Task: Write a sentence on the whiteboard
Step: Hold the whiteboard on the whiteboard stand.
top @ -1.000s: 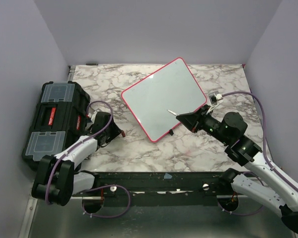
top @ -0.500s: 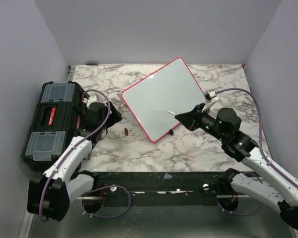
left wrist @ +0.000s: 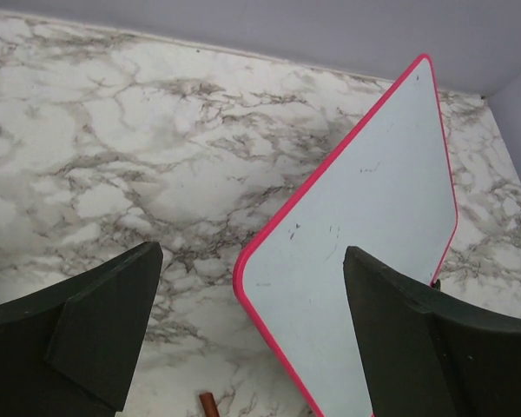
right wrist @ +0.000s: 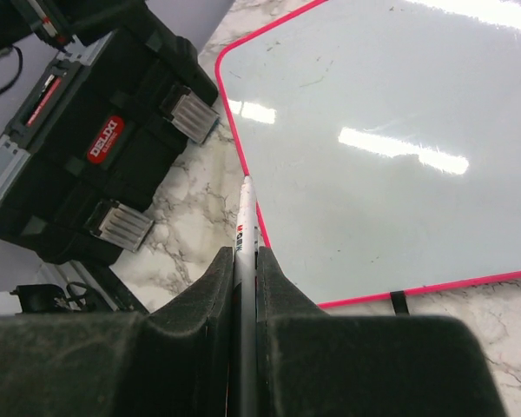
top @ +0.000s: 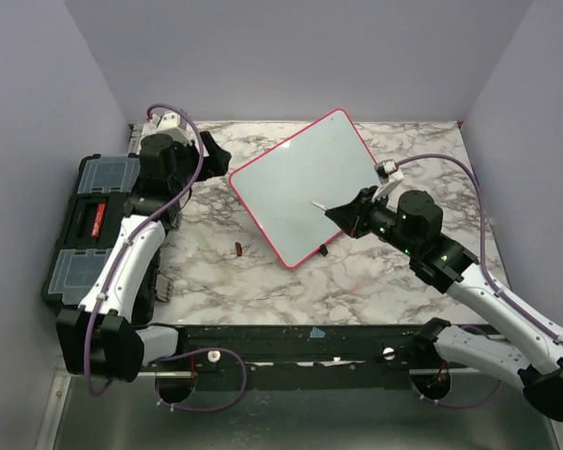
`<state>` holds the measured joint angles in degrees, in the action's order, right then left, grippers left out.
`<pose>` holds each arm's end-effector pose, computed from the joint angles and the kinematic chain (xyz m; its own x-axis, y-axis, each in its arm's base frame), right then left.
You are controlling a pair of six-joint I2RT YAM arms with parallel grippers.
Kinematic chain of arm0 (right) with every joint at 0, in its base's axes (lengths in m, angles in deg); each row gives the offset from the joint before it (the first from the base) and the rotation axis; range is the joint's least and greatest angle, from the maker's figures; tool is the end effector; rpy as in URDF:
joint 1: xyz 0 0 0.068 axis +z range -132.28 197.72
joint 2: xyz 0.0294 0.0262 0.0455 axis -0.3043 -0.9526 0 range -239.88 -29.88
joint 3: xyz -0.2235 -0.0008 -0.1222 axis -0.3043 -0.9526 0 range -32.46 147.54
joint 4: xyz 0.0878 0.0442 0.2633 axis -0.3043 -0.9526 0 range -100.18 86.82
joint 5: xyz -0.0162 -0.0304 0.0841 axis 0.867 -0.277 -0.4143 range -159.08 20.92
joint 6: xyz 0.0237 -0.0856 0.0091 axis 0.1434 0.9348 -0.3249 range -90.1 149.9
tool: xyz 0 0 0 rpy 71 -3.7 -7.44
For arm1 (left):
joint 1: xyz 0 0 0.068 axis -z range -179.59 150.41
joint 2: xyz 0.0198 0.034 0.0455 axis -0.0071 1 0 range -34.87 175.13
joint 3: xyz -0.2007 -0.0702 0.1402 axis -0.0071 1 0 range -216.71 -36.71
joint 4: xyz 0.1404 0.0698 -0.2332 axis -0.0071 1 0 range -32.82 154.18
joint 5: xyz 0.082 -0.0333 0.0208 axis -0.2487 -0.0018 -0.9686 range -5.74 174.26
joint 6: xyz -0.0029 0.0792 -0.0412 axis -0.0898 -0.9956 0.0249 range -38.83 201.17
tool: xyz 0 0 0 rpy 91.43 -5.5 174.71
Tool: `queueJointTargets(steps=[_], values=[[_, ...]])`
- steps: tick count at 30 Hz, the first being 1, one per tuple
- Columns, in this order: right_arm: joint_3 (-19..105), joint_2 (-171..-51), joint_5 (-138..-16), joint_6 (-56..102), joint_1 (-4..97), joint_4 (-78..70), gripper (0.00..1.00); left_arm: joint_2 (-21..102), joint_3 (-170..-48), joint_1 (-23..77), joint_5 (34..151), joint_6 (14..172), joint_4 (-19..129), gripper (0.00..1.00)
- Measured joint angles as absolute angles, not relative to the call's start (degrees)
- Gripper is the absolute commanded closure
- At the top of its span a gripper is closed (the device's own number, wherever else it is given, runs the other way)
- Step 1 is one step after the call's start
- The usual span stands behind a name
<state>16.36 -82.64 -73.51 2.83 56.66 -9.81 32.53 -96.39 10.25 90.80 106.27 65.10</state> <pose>0.2229 0.1881 0.3223 -0.4390 0.2284 -0.8690 -0.5457 0.7005 0.4598 0.3380 -0.0679 0.3224 -0.3585 -0.3656 -0.8590 0.1389 0.8890 -0.4363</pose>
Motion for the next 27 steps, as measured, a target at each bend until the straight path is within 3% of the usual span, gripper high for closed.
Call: queueJointTargets(steps=[13, 27], values=[[20.8, -84.9, -70.6, 3.2, 56.7, -12.5, 0.99, 51.2, -114.2, 3.2, 116.1, 104.0, 66.8, 0.23], [22.3, -87.4, -69.6, 2.9, 56.7, -13.3, 0.99, 66.9, -118.9, 3.2, 128.3, 106.4, 68.2, 0.37]])
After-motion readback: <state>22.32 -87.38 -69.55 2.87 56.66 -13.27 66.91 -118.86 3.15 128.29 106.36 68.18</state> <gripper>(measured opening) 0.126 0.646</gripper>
